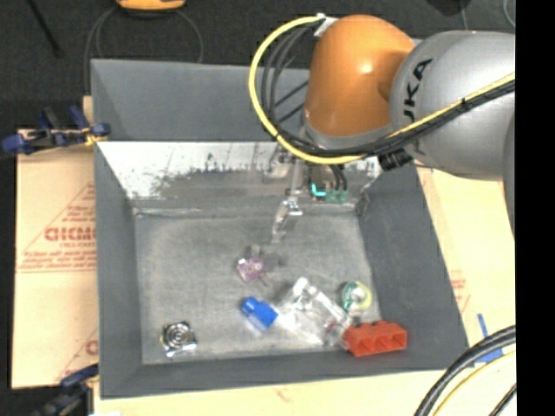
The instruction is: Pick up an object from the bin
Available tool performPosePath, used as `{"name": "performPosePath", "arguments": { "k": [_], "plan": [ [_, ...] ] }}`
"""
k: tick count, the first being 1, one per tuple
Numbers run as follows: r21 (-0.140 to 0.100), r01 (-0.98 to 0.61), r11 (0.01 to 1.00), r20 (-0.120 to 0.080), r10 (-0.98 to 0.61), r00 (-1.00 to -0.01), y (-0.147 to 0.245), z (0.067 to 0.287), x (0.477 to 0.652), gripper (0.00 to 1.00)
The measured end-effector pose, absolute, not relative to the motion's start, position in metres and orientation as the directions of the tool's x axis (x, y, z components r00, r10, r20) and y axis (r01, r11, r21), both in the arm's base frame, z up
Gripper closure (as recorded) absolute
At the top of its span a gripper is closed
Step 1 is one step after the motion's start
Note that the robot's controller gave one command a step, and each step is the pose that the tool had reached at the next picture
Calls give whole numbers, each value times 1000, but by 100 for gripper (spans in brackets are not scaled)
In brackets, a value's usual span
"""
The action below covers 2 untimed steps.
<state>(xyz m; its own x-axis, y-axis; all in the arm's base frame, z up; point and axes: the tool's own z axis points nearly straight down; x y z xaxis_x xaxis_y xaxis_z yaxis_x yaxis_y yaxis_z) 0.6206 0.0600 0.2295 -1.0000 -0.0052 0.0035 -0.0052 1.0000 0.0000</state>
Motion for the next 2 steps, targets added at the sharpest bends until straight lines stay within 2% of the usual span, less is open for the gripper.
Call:
{"name": "performPosePath", "arguments": {
  "k": [1,2],
  "plan": [
    [-2,-393,919,-9,-393,-919,62,86,595,0],
    [0,-32,999,-6,-32,-999,53,101,607,0]
  ]
}}
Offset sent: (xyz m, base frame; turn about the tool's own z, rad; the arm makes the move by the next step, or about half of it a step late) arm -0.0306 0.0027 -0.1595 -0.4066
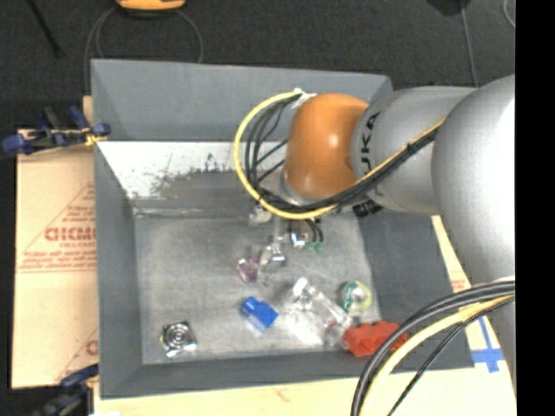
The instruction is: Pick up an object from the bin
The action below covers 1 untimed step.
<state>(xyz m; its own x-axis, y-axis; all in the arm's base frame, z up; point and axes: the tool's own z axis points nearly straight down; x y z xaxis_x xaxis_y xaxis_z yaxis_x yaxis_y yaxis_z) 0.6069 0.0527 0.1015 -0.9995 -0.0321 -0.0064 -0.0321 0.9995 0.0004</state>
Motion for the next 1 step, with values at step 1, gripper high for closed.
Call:
{"name": "performPosePath", "arguments": {
  "k": [1],
  "plan": [
    [-2,-471,882,-2,-471,-882,43,105,601,0]
  ]
}}
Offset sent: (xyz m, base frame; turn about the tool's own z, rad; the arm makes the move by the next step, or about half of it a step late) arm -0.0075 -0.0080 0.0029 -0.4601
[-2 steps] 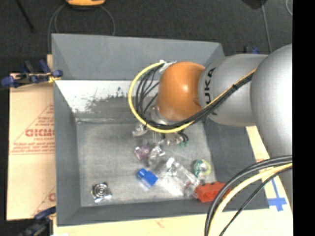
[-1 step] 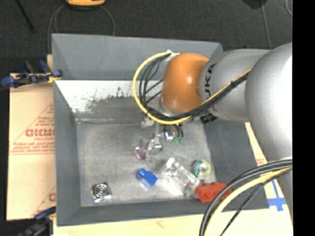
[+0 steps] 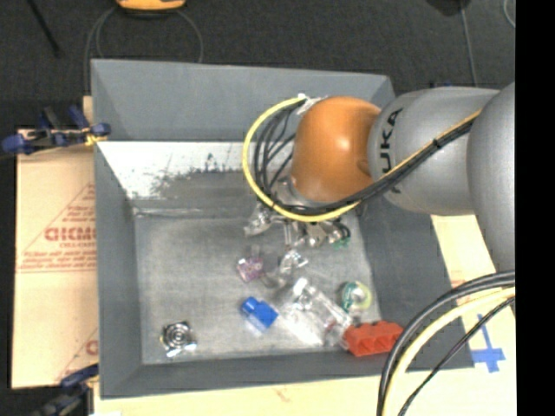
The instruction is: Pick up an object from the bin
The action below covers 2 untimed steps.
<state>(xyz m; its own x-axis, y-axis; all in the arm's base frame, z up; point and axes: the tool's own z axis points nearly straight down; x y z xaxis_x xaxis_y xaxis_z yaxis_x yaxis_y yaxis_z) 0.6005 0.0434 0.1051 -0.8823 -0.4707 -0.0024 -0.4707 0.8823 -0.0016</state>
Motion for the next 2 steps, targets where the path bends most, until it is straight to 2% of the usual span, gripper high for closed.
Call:
{"name": "performPosePath", "arguments": {
  "k": [1,2],
  "plan": [
    [-9,-890,455,-4,-890,-455,71,78,601,0],
    [-8,-1000,-27,-5,-1000,27,69,77,605,0]
  ]
}}
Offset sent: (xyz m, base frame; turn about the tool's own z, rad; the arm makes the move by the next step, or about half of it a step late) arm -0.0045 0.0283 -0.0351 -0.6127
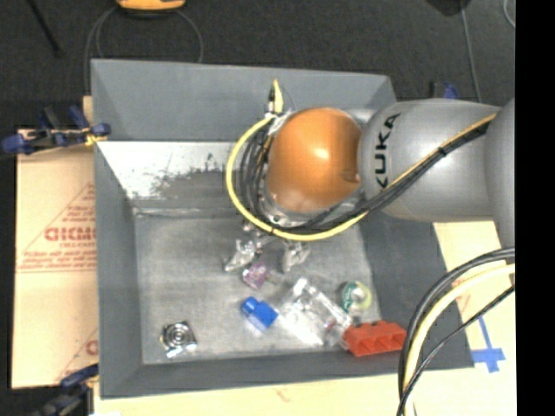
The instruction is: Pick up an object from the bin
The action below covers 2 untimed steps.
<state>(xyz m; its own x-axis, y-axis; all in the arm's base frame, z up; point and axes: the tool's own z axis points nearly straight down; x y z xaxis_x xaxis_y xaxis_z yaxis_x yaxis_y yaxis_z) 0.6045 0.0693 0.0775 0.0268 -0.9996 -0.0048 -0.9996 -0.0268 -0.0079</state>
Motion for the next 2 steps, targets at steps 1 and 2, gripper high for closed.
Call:
{"name": "performPosePath", "arguments": {
  "k": [1,2],
  "plan": [
    [-14,-1000,-22,10,-1000,22,61,82,609,100],
    [-11,-1000,-17,-1,-1000,17,61,154,612,100]
  ]
}}
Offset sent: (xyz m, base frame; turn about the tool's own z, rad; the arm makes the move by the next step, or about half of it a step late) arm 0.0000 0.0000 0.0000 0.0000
